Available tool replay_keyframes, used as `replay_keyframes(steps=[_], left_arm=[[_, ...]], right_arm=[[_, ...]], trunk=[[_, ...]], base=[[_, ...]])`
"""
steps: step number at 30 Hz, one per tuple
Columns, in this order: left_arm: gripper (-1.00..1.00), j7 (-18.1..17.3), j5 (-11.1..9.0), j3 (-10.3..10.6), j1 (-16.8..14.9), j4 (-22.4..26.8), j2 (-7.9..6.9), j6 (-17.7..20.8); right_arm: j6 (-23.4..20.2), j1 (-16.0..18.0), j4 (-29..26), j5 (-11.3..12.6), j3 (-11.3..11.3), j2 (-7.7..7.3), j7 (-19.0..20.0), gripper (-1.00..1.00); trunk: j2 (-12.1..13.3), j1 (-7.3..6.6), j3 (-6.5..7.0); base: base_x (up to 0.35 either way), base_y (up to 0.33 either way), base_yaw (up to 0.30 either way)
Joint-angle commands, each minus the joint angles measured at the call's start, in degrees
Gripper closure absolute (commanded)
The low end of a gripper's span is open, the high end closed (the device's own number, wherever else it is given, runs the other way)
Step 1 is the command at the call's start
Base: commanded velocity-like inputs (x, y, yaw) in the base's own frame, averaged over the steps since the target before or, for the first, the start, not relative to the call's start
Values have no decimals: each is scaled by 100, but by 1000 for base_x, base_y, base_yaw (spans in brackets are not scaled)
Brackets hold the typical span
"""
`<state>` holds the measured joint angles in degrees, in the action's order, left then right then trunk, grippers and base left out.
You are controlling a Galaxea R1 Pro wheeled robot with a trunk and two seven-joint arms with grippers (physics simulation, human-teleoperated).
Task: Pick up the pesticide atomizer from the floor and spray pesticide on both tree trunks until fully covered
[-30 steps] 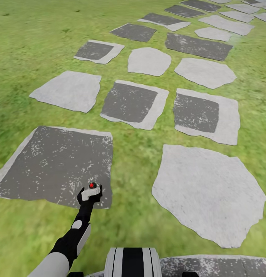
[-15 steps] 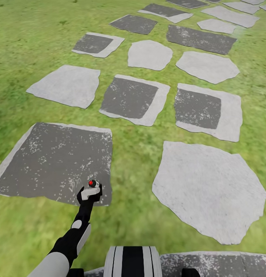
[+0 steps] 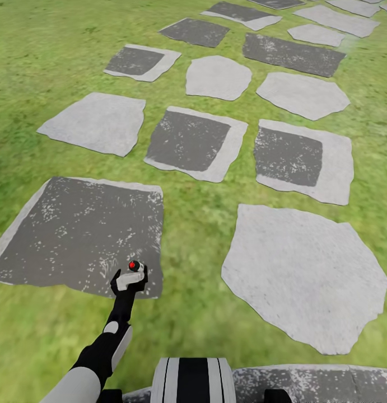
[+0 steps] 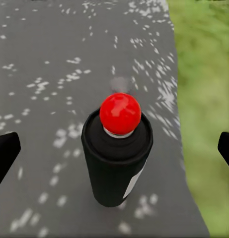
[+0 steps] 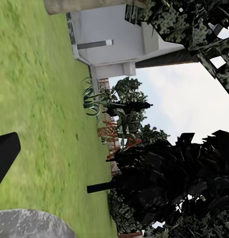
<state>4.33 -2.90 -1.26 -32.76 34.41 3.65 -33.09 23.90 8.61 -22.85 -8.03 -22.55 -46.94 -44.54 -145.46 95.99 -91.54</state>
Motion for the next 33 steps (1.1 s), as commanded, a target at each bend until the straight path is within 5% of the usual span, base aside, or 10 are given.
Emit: replay_keyframes(steps=[1, 12, 33], left_arm=[[-100, -11, -28, -6, -2, -7, 3, -27], [-100, -8, -27, -6, -2, -22, 4, -40], [-100, -2, -27, -5, -2, -21, 4, -32]], right_arm=[[18, 8, 8, -59, -39, 5, -2, -100], [18, 9, 8, -59, -39, 9, -2, -100], [18, 7, 8, -59, -39, 10, 0, -100]], trunk=[[-1, -1, -3], [-12, 20, -180], [-12, 20, -180]], base=[[0, 0, 0], [0, 0, 0], [20, 0, 0]])
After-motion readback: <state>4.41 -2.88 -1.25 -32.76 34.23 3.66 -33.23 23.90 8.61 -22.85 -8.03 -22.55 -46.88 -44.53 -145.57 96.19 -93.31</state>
